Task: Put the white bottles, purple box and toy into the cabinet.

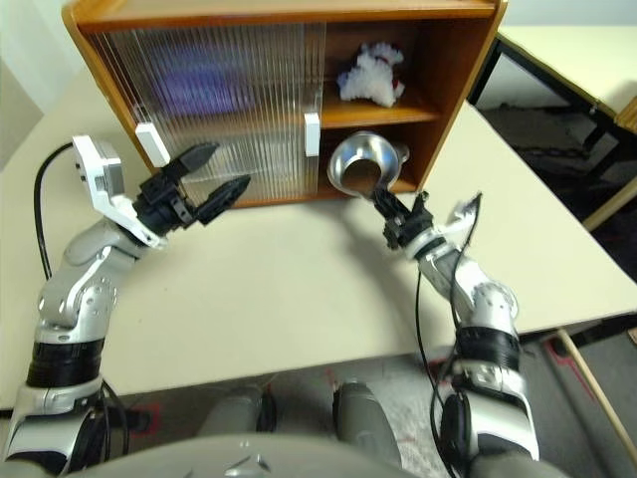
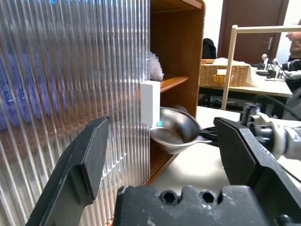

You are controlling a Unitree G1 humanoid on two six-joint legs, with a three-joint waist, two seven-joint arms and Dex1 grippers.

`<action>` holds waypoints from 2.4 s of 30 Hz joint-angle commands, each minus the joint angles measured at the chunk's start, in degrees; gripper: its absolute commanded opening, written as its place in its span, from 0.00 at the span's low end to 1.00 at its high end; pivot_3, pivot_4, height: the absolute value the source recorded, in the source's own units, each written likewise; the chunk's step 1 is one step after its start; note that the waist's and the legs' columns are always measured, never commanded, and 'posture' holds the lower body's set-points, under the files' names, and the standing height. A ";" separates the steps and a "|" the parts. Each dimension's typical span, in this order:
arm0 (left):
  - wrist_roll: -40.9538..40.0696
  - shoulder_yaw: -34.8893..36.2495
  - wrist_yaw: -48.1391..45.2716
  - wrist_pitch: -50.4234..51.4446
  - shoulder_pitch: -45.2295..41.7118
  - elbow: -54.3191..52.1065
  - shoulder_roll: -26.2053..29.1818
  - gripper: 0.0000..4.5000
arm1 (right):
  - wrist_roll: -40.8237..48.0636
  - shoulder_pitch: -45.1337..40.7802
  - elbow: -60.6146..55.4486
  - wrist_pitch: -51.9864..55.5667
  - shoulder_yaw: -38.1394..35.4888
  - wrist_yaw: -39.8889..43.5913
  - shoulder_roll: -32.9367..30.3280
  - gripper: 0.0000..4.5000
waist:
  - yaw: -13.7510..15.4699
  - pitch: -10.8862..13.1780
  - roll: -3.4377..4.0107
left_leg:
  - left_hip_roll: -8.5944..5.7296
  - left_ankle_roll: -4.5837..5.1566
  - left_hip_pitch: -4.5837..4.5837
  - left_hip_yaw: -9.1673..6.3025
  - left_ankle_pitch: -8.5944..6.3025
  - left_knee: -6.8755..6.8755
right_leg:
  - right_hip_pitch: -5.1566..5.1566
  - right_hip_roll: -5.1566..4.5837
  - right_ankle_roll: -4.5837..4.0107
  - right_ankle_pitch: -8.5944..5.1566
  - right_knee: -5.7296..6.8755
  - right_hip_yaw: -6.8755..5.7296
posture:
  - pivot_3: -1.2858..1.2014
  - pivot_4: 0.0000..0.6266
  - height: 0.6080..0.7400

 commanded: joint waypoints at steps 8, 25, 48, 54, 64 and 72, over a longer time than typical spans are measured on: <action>-0.50 1.14 1.29 1.42 1.69 -3.18 1.40 1.00 | -14.02 -12.73 17.17 -9.69 -3.95 7.37 2.43 0.01 | 0.27 -0.01 0.01 | -0.03 -0.01 0.02 -0.03 0.00 0.00 | -0.05 -0.02 -0.04 0.06 0.20 -0.03 | 0.57 0.03 1.00; -0.34 2.34 2.66 1.95 2.85 -5.00 2.16 1.00 | -26.92 -26.89 40.17 -21.50 -12.89 13.53 2.88 0.01 | 1.62 -0.07 0.10 | -0.03 -0.06 0.11 -0.02 0.02 0.00 | -0.07 -0.01 -0.11 0.09 0.38 -0.03 | 0.58 0.01 1.00; -0.11 1.08 1.95 1.39 0.73 -2.66 1.12 1.00 | -32.96 -24.91 32.85 -17.31 -15.54 12.01 2.41 0.99 | 1.47 -0.19 0.12 | -0.04 -0.08 0.12 -0.02 0.03 -0.01 | -0.07 -0.02 -0.16 0.11 0.38 -0.03 | 0.56 0.01 1.00; 0.15 0.73 1.31 0.90 0.21 -1.50 0.62 1.00 | -34.33 -11.97 7.44 -4.00 -5.95 11.36 6.25 0.99 | 1.44 -0.45 0.25 | -0.03 -0.09 0.00 -0.09 0.02 -0.02 | -0.11 -0.06 -0.15 0.11 0.38 -0.08 | 0.55 0.01 1.00; 0.36 0.35 0.48 0.23 -0.46 -0.18 0.42 1.00 | -59.73 5.50 -23.47 -17.53 26.90 25.02 -0.27 0.85 | 0.11 -0.75 0.53 | -0.06 -0.17 0.06 -0.03 -0.02 0.22 | -0.15 0.02 0.00 -0.06 0.47 -0.05 | 0.55 0.00 1.00; 0.51 0.29 0.09 -0.46 -0.71 0.53 0.43 1.00 | -76.48 -0.91 -18.46 -33.83 34.29 21.22 1.82 0.17 | 0.03 -0.89 0.31 | -0.04 -0.32 0.21 0.00 -0.10 0.65 | -0.02 0.04 0.07 -0.09 0.70 -0.04 | 0.55 0.00 1.00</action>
